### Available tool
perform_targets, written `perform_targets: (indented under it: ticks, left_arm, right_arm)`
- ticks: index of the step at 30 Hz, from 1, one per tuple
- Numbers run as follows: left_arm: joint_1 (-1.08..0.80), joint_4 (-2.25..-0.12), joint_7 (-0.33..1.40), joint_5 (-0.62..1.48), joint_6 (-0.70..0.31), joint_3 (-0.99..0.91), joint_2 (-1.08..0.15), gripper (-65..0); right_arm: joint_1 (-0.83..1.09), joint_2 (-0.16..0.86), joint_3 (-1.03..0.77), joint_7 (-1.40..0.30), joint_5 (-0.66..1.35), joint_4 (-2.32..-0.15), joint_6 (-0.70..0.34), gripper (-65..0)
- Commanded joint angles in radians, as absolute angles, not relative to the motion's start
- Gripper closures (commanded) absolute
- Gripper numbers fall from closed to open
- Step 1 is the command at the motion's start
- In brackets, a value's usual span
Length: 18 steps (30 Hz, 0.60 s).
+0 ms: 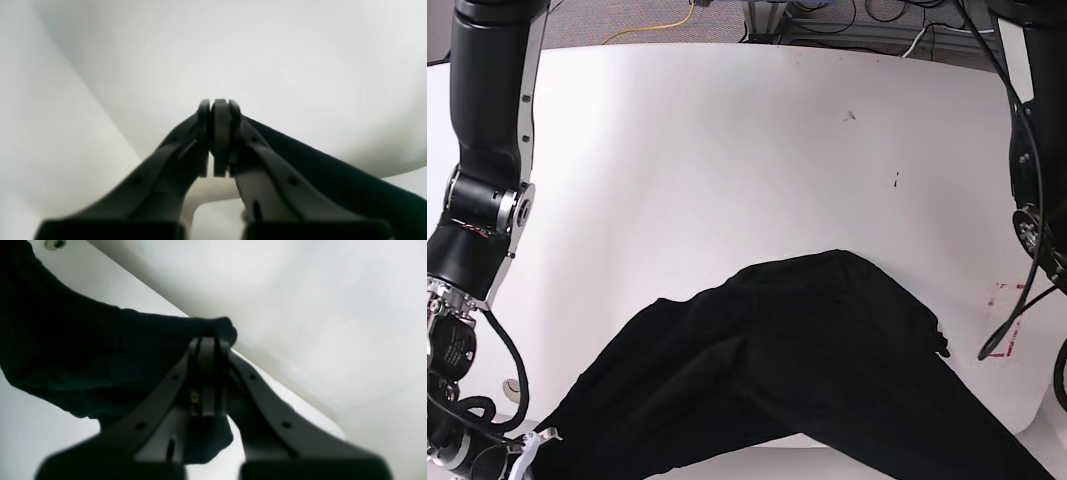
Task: Layout the t-shirt on the table in an organized manner, then fold the t-shirt properly
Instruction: 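Lift the shirt with both grippers and pull it apart, then stretch the shirt between both grippers and lay it across the table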
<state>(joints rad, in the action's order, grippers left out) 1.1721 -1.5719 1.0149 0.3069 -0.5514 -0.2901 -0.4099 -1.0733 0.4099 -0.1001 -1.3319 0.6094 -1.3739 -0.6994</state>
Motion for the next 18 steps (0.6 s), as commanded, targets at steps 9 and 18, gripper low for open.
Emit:
perform_targets:
  ticks: [9,18]
  left_arm:
    - [1.210,-1.465,0.915,0.323,-0.582,-0.292,-0.507,0.0]
    - [1.175,-1.463,0.915,0.323,-0.582,-0.335,-0.522,0.0]
  right_arm:
    - [-1.178,0.493,-0.122,-1.260,0.621,-1.302,-0.698,0.0]
    - [-1.222,0.516,-0.122,-1.251,0.622,-1.242,-0.698,0.0]
